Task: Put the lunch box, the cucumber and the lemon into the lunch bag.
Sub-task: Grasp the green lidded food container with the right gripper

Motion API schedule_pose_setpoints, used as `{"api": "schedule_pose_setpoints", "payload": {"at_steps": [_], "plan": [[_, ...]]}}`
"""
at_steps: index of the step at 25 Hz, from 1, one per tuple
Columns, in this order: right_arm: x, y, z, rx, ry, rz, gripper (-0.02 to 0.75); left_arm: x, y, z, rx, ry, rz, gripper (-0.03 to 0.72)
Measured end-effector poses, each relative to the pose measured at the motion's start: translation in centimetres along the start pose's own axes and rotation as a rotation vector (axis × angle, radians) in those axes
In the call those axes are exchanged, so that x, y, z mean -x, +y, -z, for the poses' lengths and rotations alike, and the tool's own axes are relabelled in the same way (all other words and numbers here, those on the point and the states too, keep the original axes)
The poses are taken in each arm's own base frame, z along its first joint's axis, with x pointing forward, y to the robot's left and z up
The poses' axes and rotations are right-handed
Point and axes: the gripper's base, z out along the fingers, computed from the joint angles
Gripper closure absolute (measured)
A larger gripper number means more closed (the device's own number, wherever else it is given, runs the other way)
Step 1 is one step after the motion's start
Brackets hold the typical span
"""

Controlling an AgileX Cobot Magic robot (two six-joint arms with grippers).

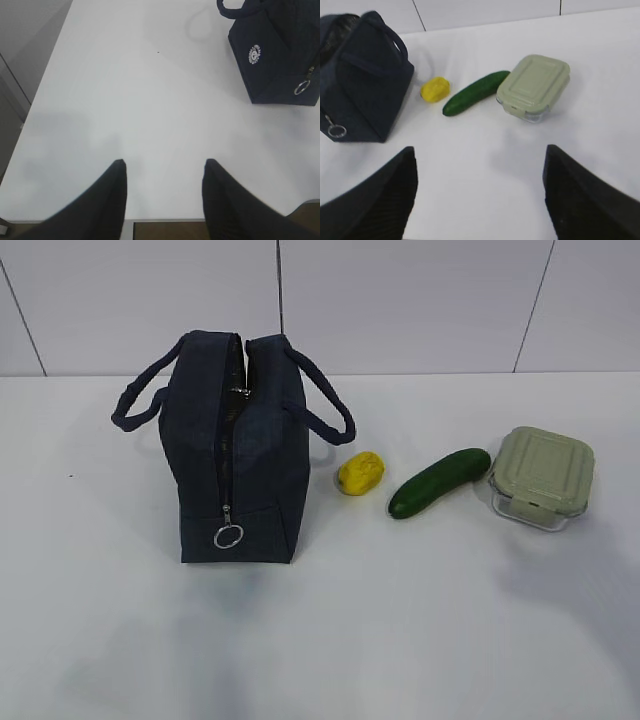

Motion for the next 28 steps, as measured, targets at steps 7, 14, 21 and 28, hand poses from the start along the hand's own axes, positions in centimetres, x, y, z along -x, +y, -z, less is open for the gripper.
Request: {"api": "schedule_pose_setpoints", "payload": {"at_steps": [7, 14, 21, 28], "plan": [[2.6, 0.4, -2.3, 0.069, -0.058, -0.135, 0.155, 0.0, 0.0, 0.0, 0.0, 0.0, 0.0, 0.348], [3.8, 0.5, -4.9, 0.108, -0.038, -0.223, 0.155, 0.0, 0.0, 0.0, 0.0, 0.0, 0.0, 0.358], [6.4, 1.2, -7.6, 0.194, -0.007, -0.245, 0.155, 0.0, 0.0, 0.0, 0.0, 0.0, 0.0, 0.365], [8.5, 2.5, -9.9, 0.355, 0.067, -0.251, 0.155, 0.0, 0.0, 0.0, 0.0, 0.0, 0.0, 0.367]]}}
